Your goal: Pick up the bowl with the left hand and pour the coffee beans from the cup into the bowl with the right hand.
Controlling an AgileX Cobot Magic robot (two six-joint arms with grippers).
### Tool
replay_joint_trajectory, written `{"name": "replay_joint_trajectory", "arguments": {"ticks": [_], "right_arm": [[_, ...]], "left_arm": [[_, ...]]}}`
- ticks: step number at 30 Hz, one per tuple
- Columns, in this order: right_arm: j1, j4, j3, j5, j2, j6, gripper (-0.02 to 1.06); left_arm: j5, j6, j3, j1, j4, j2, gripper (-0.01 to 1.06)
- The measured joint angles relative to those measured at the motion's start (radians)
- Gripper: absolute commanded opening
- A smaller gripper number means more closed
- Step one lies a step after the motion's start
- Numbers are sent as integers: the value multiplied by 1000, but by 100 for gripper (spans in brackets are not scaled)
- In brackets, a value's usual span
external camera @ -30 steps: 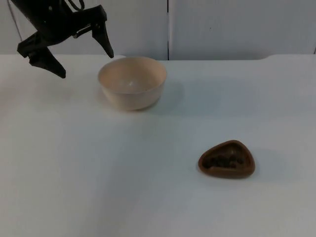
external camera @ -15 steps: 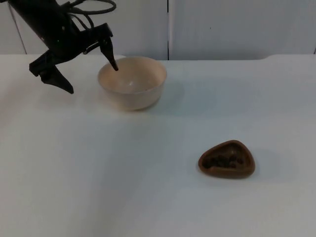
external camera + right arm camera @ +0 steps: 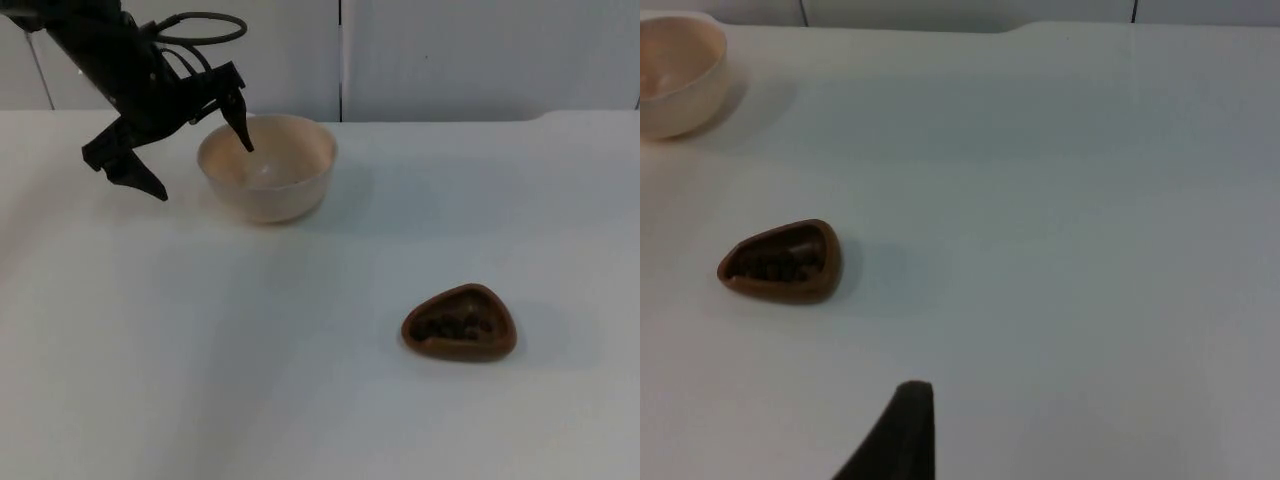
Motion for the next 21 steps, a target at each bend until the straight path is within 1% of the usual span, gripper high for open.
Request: {"name": "replay_joint_trajectory", "arguments": {"ticks": [5,9,18,21], "right_arm": [[0,0,0,0,0,0,105],[0,0,0,0,0,0,105],[0,0,0,0,0,0,105],[0,0,0,0,0,0,105]], "left_arm": [[-4,0,0,0,0,0,95],[-9,-2,0,0,0,0,94],[-11,-2,0,0,17,0,94],[-11,2,0,0,19,0,90]]}}
